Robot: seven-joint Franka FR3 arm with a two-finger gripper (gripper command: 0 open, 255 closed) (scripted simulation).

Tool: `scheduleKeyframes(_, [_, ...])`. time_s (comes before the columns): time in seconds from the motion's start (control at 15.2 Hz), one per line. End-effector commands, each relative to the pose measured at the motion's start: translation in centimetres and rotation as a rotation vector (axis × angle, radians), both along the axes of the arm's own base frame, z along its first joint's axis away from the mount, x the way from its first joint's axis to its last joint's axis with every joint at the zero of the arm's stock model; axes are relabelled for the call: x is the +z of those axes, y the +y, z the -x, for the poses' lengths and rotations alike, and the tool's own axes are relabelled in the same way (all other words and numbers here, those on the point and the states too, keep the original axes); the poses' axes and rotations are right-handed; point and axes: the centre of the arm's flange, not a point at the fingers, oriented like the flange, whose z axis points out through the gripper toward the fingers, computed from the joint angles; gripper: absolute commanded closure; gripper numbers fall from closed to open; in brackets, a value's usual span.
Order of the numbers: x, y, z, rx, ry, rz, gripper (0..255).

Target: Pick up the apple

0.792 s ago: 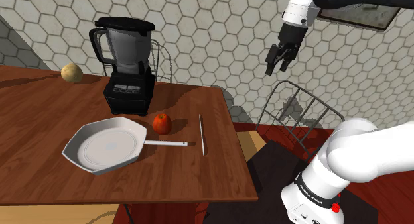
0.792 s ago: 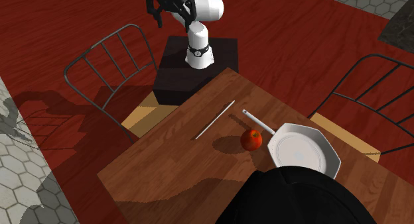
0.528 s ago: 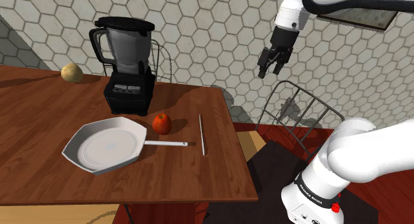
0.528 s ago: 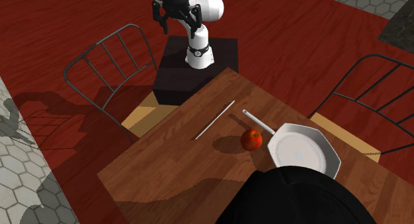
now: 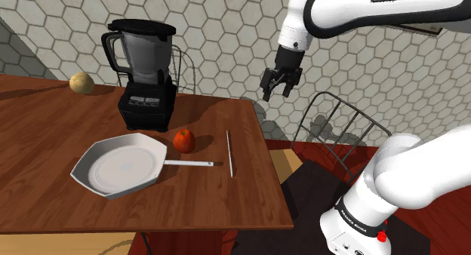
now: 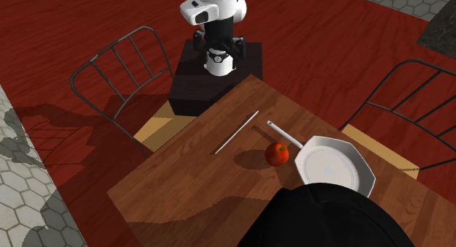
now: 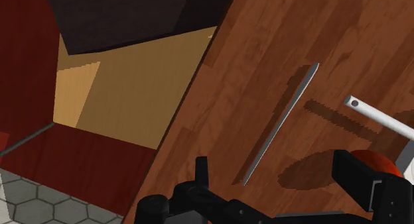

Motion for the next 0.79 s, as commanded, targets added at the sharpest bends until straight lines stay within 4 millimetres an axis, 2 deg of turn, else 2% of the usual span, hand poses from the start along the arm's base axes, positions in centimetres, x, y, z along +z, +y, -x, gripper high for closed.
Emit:
scheduleKeyframes(0.0, [-1.5,1.8,-1.3,-0.011,-0.001,-0.007,0])
scheduleKeyframes(0.73, [-8.7,11.2,-9.1,-0.062,0.0,-0.042,0])
